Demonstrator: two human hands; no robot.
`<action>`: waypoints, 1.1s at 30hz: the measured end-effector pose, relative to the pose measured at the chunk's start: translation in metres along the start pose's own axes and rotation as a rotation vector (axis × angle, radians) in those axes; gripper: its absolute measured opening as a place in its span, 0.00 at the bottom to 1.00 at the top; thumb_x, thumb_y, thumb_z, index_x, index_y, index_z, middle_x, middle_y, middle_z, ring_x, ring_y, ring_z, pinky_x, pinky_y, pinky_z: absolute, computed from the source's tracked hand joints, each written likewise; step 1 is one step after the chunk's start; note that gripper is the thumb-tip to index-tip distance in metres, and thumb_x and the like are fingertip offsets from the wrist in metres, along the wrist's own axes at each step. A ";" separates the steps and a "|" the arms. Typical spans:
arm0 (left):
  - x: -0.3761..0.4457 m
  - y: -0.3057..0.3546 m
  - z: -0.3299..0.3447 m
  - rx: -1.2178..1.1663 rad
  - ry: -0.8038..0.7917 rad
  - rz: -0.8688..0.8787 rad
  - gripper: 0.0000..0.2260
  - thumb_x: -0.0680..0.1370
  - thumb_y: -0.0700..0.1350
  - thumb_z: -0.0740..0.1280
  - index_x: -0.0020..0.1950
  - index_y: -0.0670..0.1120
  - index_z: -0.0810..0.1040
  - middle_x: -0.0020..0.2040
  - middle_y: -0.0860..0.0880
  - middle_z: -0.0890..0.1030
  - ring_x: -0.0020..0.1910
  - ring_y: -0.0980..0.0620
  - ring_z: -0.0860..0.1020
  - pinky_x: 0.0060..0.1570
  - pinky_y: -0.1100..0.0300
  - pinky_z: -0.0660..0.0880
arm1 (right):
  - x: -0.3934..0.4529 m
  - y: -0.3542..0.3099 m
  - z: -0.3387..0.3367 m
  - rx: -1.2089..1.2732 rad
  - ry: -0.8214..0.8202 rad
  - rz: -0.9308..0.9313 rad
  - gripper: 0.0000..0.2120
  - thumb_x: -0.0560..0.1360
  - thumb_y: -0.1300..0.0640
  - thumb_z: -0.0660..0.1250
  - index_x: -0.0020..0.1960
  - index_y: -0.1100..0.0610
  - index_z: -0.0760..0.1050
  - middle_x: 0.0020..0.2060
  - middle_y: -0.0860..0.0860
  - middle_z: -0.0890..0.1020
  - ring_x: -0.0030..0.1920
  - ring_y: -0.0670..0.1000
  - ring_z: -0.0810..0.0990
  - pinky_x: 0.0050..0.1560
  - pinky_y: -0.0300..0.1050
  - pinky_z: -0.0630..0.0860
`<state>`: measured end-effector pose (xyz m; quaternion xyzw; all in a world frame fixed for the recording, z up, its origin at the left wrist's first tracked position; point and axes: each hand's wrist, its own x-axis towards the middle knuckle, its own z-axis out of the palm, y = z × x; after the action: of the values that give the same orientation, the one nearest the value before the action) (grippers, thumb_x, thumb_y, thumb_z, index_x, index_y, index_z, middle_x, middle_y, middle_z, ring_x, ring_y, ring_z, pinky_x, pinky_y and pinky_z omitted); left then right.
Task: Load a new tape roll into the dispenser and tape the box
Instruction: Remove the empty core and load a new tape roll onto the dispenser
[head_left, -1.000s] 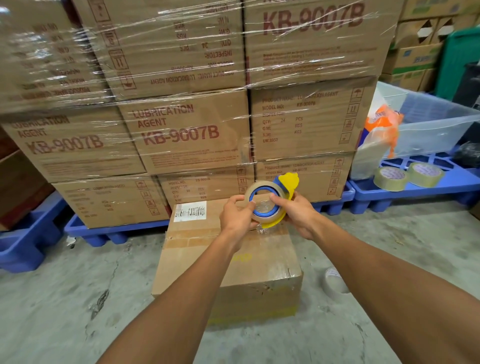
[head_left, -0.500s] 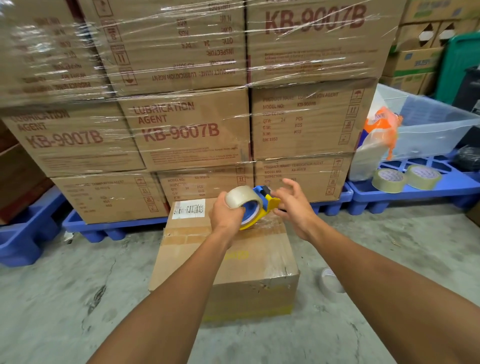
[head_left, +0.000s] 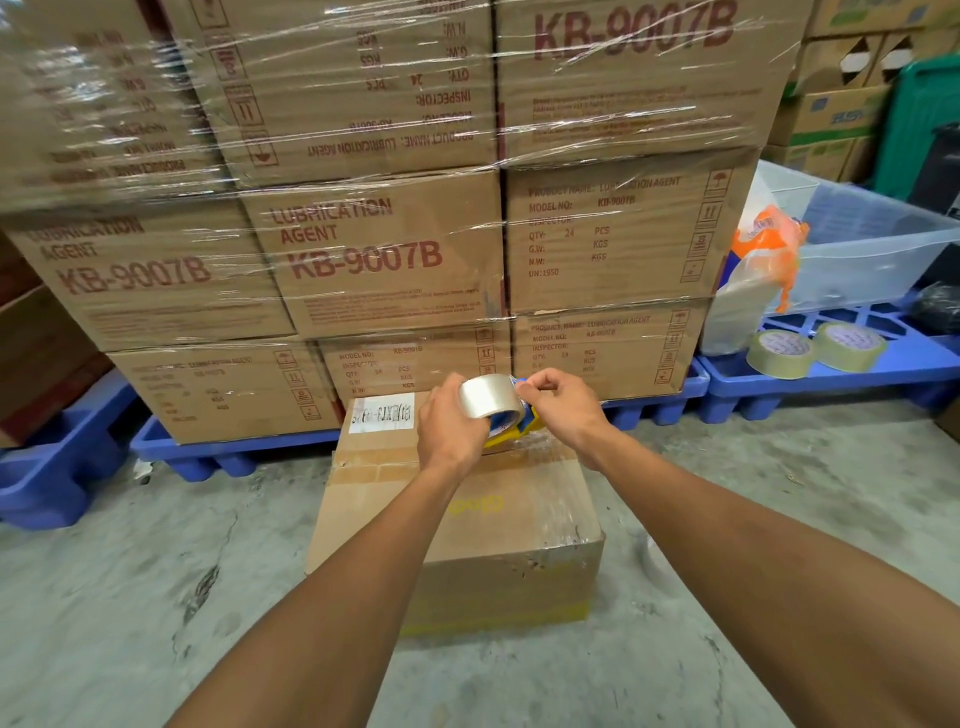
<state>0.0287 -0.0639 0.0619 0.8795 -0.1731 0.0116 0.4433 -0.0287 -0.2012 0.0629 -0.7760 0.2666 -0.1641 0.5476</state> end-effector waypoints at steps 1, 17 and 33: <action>0.000 0.001 0.000 0.012 0.003 0.002 0.11 0.68 0.39 0.69 0.44 0.50 0.70 0.48 0.45 0.80 0.50 0.41 0.77 0.41 0.49 0.75 | -0.002 -0.002 0.001 -0.003 -0.005 -0.017 0.09 0.75 0.47 0.69 0.45 0.52 0.81 0.53 0.51 0.82 0.52 0.51 0.80 0.45 0.41 0.72; -0.002 0.011 -0.001 -0.023 0.040 0.036 0.15 0.66 0.44 0.74 0.44 0.51 0.69 0.48 0.47 0.79 0.49 0.42 0.76 0.42 0.48 0.75 | 0.001 -0.007 -0.003 -0.272 0.096 -0.099 0.12 0.83 0.54 0.55 0.46 0.57 0.73 0.52 0.52 0.79 0.57 0.54 0.74 0.57 0.50 0.71; -0.002 0.010 -0.001 0.061 0.103 0.125 0.13 0.68 0.42 0.72 0.44 0.51 0.69 0.45 0.50 0.75 0.48 0.43 0.75 0.38 0.54 0.71 | 0.003 -0.007 -0.008 -0.220 0.095 -0.116 0.12 0.81 0.55 0.60 0.49 0.59 0.81 0.53 0.52 0.76 0.55 0.49 0.72 0.56 0.40 0.65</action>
<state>0.0236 -0.0677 0.0703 0.8782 -0.2042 0.0898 0.4231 -0.0292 -0.2078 0.0718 -0.8368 0.2635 -0.2016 0.4355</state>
